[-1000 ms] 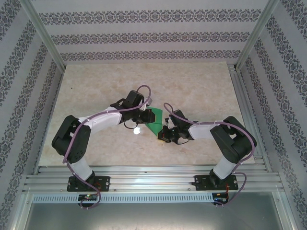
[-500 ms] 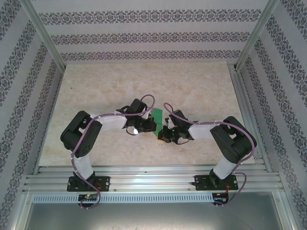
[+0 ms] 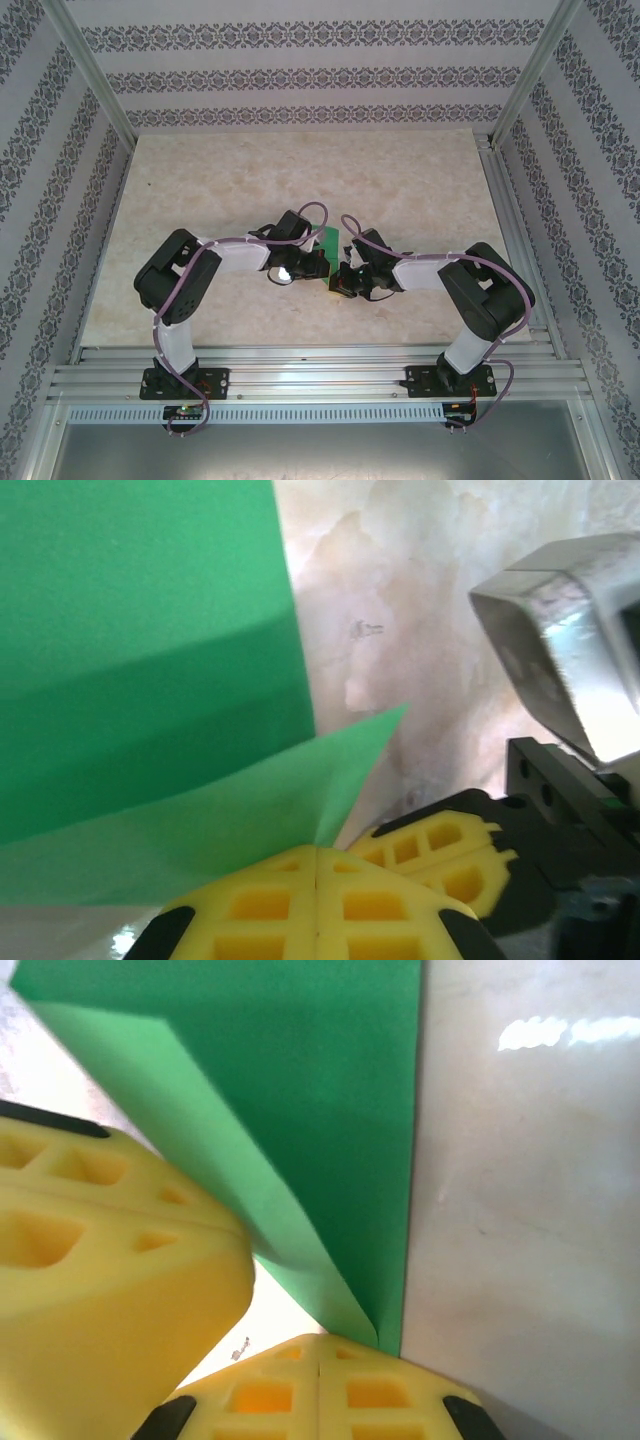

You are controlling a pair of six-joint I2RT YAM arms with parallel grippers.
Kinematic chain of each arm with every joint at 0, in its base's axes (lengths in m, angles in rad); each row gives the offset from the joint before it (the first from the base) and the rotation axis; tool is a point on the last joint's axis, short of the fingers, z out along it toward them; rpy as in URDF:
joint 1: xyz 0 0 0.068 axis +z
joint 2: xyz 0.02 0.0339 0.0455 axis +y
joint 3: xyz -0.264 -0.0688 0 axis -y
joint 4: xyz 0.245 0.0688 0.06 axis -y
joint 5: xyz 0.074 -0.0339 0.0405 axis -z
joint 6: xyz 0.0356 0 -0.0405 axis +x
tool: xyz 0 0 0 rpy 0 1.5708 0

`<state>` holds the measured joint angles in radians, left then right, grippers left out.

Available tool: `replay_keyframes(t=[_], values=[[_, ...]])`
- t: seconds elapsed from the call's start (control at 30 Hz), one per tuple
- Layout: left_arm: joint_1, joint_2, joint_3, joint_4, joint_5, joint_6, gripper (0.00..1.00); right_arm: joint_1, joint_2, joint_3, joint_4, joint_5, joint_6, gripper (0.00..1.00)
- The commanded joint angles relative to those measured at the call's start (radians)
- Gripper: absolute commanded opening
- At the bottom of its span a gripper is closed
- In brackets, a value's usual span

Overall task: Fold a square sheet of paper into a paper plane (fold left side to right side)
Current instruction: Third fold the triangle at the center of the table.

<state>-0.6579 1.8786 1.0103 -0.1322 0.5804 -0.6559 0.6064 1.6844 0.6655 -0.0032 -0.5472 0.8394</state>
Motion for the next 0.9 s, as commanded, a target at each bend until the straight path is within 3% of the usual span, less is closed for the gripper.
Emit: replay_keyframes(t=[0.0, 0.33, 0.63, 0.87], values=[[-0.017, 0.032, -0.003, -0.026, -0.054, 0.036, 0.05, 0.001, 0.055, -0.021, -0.117, 0.136, -0.015, 0.04], [0.022, 0.046, 0.026, -0.087, -0.142, 0.080, 0.05, 0.001, 0.054, -0.012, -0.142, 0.146, -0.026, 0.04], [0.084, 0.020, 0.065, -0.122, -0.153, 0.116, 0.12, 0.000, 0.058, -0.013, -0.149, 0.152, -0.028, 0.04], [0.127, 0.046, 0.116, -0.149, -0.157, 0.147, 0.12, 0.002, 0.061, -0.014, -0.151, 0.150, -0.028, 0.04]])
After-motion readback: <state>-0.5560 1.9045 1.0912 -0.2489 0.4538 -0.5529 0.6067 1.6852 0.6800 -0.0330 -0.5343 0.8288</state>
